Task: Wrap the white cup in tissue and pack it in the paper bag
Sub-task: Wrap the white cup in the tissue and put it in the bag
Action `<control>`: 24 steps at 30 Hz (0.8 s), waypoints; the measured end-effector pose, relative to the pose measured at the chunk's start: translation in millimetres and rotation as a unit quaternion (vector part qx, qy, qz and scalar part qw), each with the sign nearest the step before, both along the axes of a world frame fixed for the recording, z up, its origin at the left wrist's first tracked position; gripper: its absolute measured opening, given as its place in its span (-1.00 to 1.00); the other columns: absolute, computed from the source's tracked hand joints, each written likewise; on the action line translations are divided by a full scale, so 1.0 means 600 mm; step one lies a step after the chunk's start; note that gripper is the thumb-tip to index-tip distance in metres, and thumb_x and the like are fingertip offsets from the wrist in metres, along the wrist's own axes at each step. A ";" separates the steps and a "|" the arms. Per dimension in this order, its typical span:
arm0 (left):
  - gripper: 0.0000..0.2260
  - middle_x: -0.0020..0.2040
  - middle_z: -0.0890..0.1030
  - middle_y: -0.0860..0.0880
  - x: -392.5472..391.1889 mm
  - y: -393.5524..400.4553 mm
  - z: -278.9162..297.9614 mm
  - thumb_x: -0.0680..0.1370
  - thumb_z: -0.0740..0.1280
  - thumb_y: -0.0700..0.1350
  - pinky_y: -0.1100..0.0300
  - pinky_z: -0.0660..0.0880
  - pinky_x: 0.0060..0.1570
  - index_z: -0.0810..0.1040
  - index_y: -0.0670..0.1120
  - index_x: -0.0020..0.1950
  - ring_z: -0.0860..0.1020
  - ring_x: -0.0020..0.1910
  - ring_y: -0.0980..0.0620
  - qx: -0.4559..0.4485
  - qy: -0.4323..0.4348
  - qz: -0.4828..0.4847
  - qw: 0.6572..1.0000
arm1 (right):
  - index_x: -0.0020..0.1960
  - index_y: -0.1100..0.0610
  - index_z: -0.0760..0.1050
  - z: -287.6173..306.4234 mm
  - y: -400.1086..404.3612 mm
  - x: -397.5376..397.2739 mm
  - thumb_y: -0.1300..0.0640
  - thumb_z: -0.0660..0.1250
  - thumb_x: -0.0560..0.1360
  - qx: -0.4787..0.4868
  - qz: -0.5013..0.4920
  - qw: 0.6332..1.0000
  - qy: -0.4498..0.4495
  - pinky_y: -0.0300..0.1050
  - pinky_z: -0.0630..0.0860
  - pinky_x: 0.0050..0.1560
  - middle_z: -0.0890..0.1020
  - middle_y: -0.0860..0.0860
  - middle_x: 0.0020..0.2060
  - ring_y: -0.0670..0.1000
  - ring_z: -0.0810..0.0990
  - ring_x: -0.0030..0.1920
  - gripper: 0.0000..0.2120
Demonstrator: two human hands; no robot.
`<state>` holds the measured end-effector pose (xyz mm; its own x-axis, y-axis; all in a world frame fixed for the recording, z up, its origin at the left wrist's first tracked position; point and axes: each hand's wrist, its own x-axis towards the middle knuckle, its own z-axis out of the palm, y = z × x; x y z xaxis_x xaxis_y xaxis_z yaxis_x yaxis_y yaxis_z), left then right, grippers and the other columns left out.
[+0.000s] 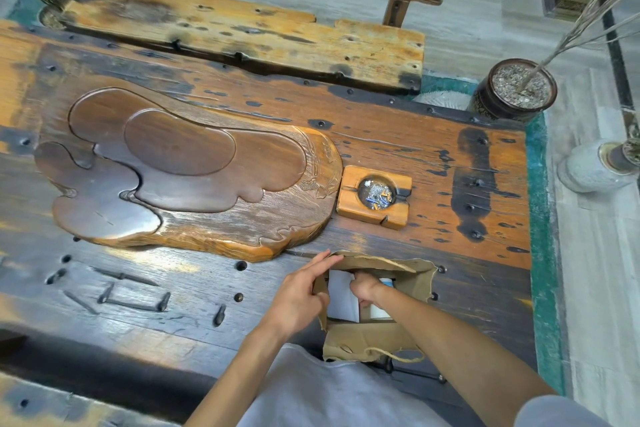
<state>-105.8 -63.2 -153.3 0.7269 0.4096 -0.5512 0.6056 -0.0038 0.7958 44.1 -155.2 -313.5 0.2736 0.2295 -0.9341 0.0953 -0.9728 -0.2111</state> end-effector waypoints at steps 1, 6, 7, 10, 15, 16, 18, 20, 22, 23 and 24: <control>-0.29 0.52 0.28 0.23 0.001 0.000 0.000 0.42 0.21 -0.42 0.47 0.40 -0.20 0.43 0.25 0.39 0.40 0.42 0.00 0.002 -0.002 -0.001 1.000 | 0.41 0.19 0.39 0.001 0.000 0.002 0.19 0.02 0.64 0.003 0.027 0.999 -0.018 -0.10 0.61 -0.14 0.58 0.15 0.17 0.07 0.60 -0.05 -0.62; -0.29 0.52 0.29 0.21 0.001 0.003 -0.004 0.40 0.21 -0.43 0.51 0.41 -0.16 0.44 0.22 0.40 0.41 0.38 -0.09 0.009 0.005 0.001 1.000 | 0.36 0.16 0.46 -0.013 -0.001 -0.002 0.14 0.09 0.63 -0.002 0.088 0.996 -0.034 -0.08 0.65 0.04 0.61 0.12 0.22 0.09 0.63 0.11 -0.65; -0.29 0.52 0.30 0.22 0.002 0.003 -0.005 0.40 0.22 -0.43 0.53 0.38 -0.17 0.44 0.22 0.40 0.42 0.37 -0.11 0.010 0.006 0.002 1.000 | 0.37 0.16 0.45 -0.014 0.000 -0.003 0.13 0.10 0.63 -0.001 0.095 0.995 -0.035 -0.06 0.65 0.07 0.61 0.12 0.22 0.10 0.63 0.12 -0.64; -0.29 0.52 0.29 0.23 0.003 0.002 -0.007 0.41 0.23 -0.40 0.27 0.47 0.09 0.42 0.25 0.40 0.39 0.38 -0.14 0.015 0.012 -0.006 1.000 | 0.38 0.17 0.41 0.000 0.003 -0.004 0.13 0.07 0.62 -0.005 0.105 0.992 -0.064 -0.06 0.63 0.10 0.57 0.14 0.27 0.11 0.61 0.13 -0.63; -0.30 0.53 0.27 0.23 0.006 0.002 -0.006 0.43 0.23 -0.40 0.46 0.38 -0.13 0.41 0.24 0.41 0.59 0.07 0.10 -0.002 0.011 -0.016 1.000 | 0.17 0.22 0.50 0.038 0.001 0.013 0.12 0.09 0.61 -0.022 0.138 0.988 -0.063 -0.21 0.44 -0.38 0.61 0.13 -0.06 0.09 0.60 -0.07 -0.72; -0.31 0.53 0.27 0.22 0.007 0.002 -0.008 0.43 0.24 -0.40 0.49 0.36 -0.21 0.41 0.23 0.41 0.57 -0.19 0.20 -0.009 0.008 -0.016 1.000 | 0.07 0.21 0.50 0.045 -0.002 0.019 0.12 0.10 0.61 -0.030 0.138 0.988 -0.060 -0.22 0.43 -0.42 0.59 0.10 -0.16 0.09 0.63 -0.13 -0.75; -0.32 0.52 0.28 0.22 0.009 0.004 -0.011 0.43 0.24 -0.41 0.48 0.36 -0.26 0.42 0.21 0.41 0.46 -0.33 0.27 -0.017 0.003 -0.015 1.000 | 0.13 0.22 0.50 0.056 -0.007 0.026 0.14 0.11 0.61 -0.029 0.125 0.991 -0.045 -0.22 0.51 -0.36 0.64 0.12 -0.13 0.04 0.63 -0.23 -0.75; -0.32 0.52 0.28 0.21 0.008 0.005 -0.016 0.43 0.23 -0.42 0.41 0.41 -0.13 0.42 0.20 0.41 0.57 -0.04 0.21 -0.009 -0.001 -0.019 1.000 | 0.25 0.30 0.50 0.071 -0.012 0.032 0.24 0.12 0.60 -0.022 0.135 0.990 -0.034 -0.26 0.51 -0.38 0.66 0.15 -0.08 0.08 0.66 -0.17 -0.70; -0.31 0.52 0.30 0.19 0.009 0.006 -0.020 0.43 0.23 -0.42 0.27 0.44 0.02 0.42 0.20 0.41 0.53 0.25 -0.02 0.006 -0.005 -0.022 1.000 | 0.29 0.34 0.50 0.080 -0.019 0.042 0.34 0.16 0.56 -0.013 0.188 0.982 -0.031 -0.24 0.49 -0.39 0.65 0.16 -0.09 0.15 0.66 -0.01 -0.66; -0.31 0.52 0.30 0.18 0.009 0.006 -0.022 0.42 0.23 -0.42 0.27 0.43 0.03 0.42 0.20 0.41 0.50 0.29 -0.07 0.010 -0.008 -0.022 1.000 | 0.30 0.31 0.53 0.086 -0.026 0.046 0.35 0.19 0.53 -0.005 0.213 0.975 -0.059 -0.20 0.53 -0.23 0.65 0.17 0.04 0.13 0.63 0.09 -0.64; -0.31 0.53 0.30 0.18 0.009 0.006 -0.023 0.42 0.23 -0.42 0.28 0.43 0.04 0.42 0.20 0.41 0.49 0.31 -0.07 0.008 -0.012 -0.019 1.000 | 0.30 0.25 0.53 0.090 -0.034 0.049 0.34 0.22 0.52 -0.003 0.237 0.967 -0.089 -0.16 0.54 0.00 0.61 0.16 0.19 0.12 0.59 0.17 -0.64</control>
